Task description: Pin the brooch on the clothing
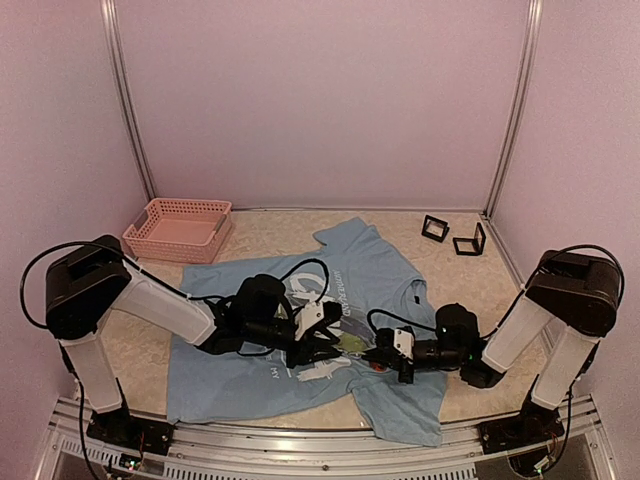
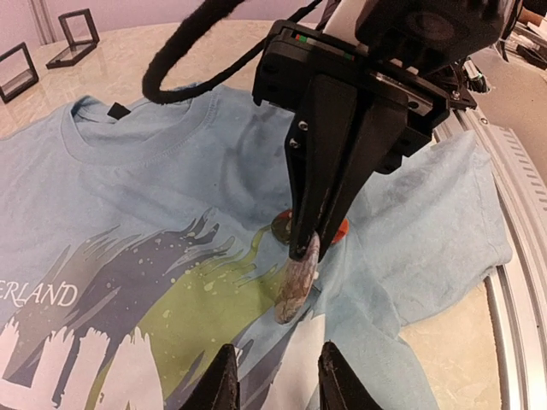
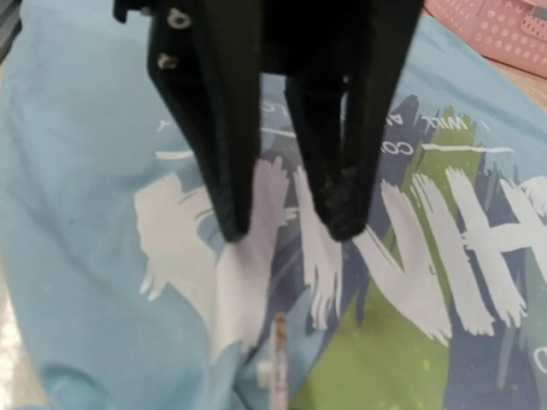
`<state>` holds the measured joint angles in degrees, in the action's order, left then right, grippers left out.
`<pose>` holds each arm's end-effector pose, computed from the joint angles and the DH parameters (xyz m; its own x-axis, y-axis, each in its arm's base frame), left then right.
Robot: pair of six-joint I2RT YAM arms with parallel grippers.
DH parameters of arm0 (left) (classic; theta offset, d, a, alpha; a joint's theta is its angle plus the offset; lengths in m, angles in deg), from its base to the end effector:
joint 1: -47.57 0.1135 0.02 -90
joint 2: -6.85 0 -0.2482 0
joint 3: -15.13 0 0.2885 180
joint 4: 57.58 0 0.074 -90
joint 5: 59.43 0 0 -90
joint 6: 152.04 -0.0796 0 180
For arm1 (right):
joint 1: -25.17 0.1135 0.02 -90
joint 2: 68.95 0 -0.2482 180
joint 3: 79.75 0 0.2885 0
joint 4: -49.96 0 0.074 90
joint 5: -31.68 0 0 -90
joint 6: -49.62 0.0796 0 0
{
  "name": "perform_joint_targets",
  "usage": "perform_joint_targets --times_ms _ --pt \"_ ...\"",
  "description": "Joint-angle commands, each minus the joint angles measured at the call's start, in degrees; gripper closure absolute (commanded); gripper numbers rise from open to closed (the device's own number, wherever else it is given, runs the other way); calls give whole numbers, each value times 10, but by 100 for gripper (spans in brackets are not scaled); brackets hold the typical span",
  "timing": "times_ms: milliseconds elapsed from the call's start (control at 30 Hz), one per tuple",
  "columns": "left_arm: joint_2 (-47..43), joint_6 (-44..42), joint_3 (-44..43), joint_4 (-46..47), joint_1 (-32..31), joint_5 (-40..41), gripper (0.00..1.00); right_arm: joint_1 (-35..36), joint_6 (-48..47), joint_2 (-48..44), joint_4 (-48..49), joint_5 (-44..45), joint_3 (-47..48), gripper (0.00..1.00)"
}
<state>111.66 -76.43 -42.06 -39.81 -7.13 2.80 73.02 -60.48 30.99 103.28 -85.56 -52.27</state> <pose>0.2027 -0.3505 0.0685 -0.0411 0.4386 -0.8978 0.9972 0.0748 -0.0091 0.1653 0.2369 0.0354 0.1196 -0.3232 -0.9388 -0.9671 0.1757 -0.1837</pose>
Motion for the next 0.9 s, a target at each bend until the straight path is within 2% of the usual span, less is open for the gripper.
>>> perform_joint_targets --times_ms 0,367,667,767,833,867 --pt "-6 -37 -7 51 -6 6 71 -3 19 0 13 -28 11 100" --pt "50 -68 -58 -11 -18 -12 76 -3 13 -8 -5 -22 20 100" --pt "66 -57 -61 -4 -17 -2 85 -3 14 -14 -9 -30 22 100" --pt "68 -58 -64 -9 -17 -1 90 -3 12 -15 -16 -34 25 100" --pt "69 -58 -65 -12 -17 -2 99 -3 10 -13 -24 -34 27 100" --pt "68 -58 -66 -14 -17 0 100 -3 10 -13 -27 -33 28 100"
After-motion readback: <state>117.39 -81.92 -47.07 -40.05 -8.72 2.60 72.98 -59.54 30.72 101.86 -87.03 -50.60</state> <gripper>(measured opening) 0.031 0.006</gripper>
